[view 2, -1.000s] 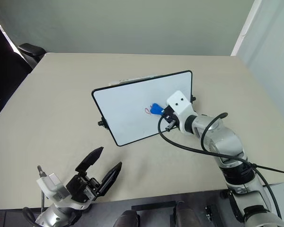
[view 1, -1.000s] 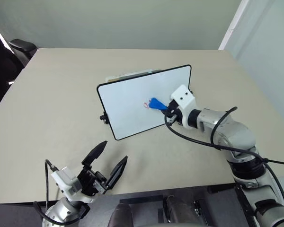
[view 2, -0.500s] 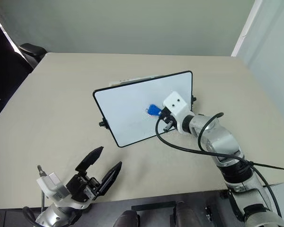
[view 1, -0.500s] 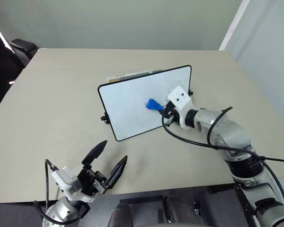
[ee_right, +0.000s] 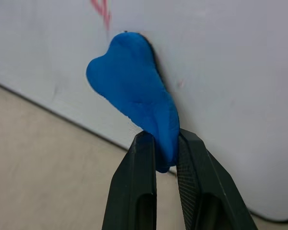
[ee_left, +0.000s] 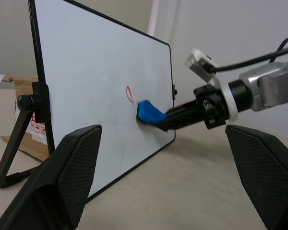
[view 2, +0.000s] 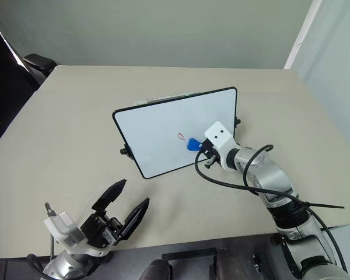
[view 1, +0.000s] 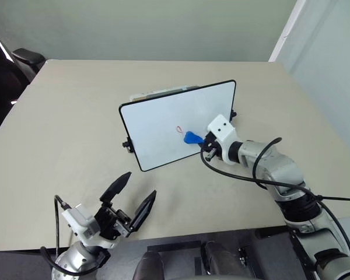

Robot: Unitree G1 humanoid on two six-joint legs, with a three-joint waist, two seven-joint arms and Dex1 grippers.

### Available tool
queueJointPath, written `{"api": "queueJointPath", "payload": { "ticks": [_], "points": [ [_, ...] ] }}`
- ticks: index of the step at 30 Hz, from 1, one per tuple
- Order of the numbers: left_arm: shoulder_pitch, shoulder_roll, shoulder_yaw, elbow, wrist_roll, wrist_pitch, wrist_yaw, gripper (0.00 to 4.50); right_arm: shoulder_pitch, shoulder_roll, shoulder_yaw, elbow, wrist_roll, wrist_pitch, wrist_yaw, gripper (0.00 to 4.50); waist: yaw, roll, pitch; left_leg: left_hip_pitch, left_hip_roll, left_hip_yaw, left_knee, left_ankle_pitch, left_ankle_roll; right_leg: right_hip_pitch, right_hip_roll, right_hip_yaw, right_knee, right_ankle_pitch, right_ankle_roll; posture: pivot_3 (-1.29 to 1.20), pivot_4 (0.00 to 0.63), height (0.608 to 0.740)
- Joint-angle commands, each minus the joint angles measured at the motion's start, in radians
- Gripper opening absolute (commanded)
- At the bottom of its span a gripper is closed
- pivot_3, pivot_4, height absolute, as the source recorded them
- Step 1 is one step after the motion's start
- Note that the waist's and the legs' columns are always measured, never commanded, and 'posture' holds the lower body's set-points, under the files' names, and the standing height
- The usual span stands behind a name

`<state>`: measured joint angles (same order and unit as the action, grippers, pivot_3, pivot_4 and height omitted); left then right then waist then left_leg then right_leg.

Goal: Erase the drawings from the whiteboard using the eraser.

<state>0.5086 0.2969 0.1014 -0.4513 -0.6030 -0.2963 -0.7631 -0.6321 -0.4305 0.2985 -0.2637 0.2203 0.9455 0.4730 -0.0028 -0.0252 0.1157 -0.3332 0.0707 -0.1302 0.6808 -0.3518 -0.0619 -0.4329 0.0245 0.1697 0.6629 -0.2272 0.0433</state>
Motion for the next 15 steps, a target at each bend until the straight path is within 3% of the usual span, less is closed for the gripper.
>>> {"api": "queueJointPath", "payload": {
  "ticks": [1, 15],
  "points": [
    [0.002, 0.001, 0.011, -0.018, -0.011, -0.001, -0.003, 4.5, -0.055, 0.013, -0.019, -0.04, -0.022, -0.058, 0.0, 0.31, 0.0, 0.0, 0.0, 0.0, 0.0, 0.0, 0.0, 0.0, 0.0, 0.0, 0.0, 0.0, 0.0, 0.0, 0.0, 0.0, 0.15, 0.74],
    [0.008, -0.001, 0.016, -0.014, -0.016, -0.003, -0.008, 4.5, -0.147, 0.034, -0.017, -0.091, -0.017, -0.072, 0.02, 0.31, -0.002, 0.0, 0.0, 0.0, 0.0, 0.0, 0.0, 0.001, 0.0, -0.001, 0.0, 0.0, 0.0, 0.001, -0.004, 0.0, 0.15, 0.74]
  ]
}}
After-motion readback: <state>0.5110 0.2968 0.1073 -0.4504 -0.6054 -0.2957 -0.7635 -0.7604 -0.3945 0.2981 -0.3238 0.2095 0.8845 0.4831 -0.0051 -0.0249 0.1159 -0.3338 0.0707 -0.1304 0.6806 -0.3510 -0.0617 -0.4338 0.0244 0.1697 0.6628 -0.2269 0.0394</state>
